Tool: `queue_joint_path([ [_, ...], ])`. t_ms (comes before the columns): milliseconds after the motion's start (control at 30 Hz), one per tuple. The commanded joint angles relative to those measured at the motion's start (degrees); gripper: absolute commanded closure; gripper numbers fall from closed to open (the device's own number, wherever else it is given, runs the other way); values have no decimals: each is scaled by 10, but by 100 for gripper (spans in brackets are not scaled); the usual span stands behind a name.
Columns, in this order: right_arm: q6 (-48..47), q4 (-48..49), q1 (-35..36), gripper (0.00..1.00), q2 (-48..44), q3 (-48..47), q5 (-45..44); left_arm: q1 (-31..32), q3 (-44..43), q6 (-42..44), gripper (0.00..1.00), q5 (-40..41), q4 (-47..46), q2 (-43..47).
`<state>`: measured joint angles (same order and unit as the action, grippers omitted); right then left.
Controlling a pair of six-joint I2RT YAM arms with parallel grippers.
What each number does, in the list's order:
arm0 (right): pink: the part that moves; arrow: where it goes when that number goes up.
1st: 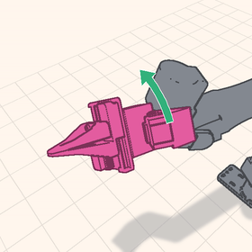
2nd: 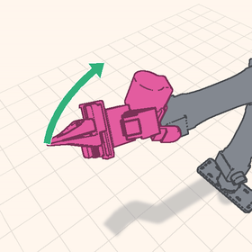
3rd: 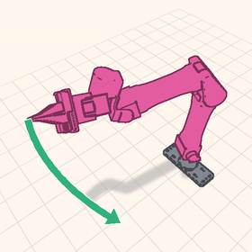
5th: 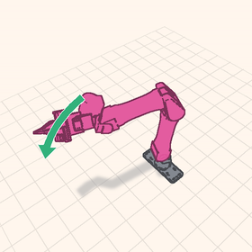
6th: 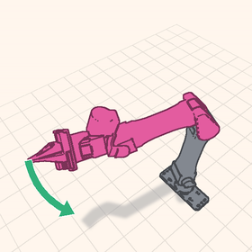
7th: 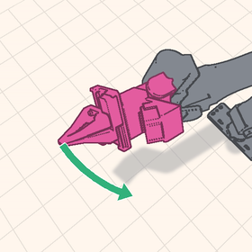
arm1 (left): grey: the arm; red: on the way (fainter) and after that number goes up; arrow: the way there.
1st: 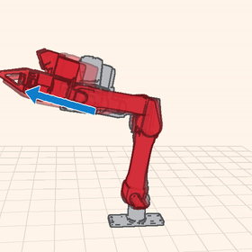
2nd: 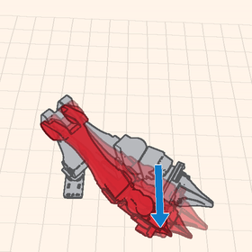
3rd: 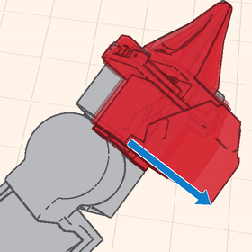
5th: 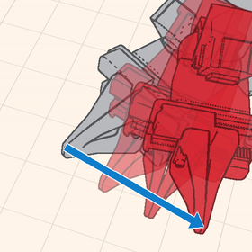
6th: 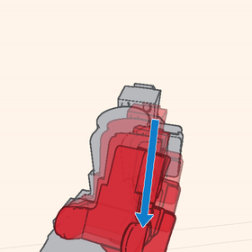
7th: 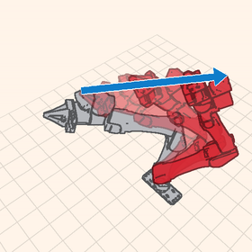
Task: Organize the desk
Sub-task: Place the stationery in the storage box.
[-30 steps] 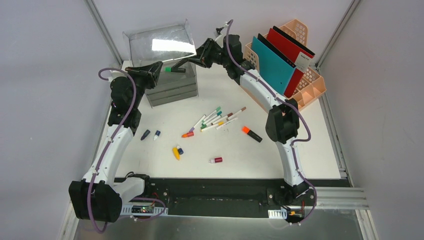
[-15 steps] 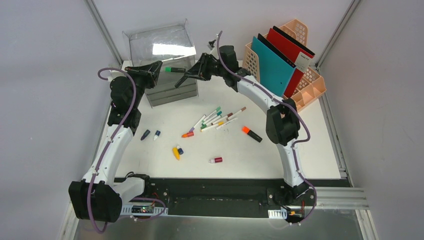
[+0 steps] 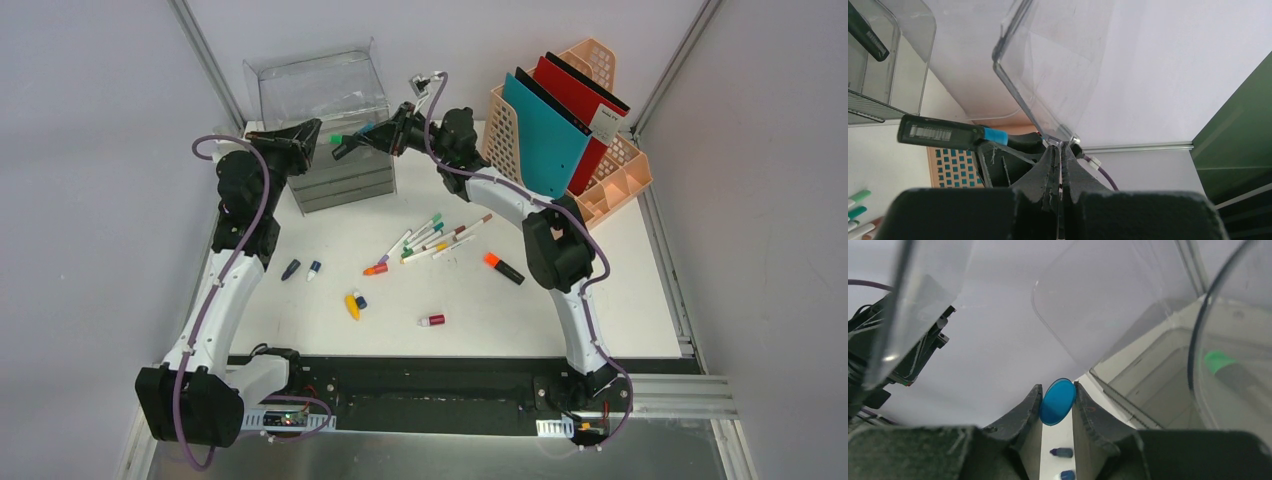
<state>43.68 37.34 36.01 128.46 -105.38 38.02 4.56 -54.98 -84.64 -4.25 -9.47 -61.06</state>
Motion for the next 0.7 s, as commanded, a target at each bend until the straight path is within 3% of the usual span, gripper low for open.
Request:
queue_joint_path([
  [0, -92, 109, 1, 100, 2, 0, -4, 5, -35, -5, 100, 17, -13, 26],
  [200, -191, 55, 5, 100, 10, 8, -49, 5, -39, -5, 100, 21, -9, 26],
  [400, -295, 92, 15, 100, 17, 39, -74, 5, -41, -4, 100, 23, -5, 27],
  [667, -350, 72, 17, 100, 33, 8, -116, 5, -45, 1, 100, 26, 0, 27],
])
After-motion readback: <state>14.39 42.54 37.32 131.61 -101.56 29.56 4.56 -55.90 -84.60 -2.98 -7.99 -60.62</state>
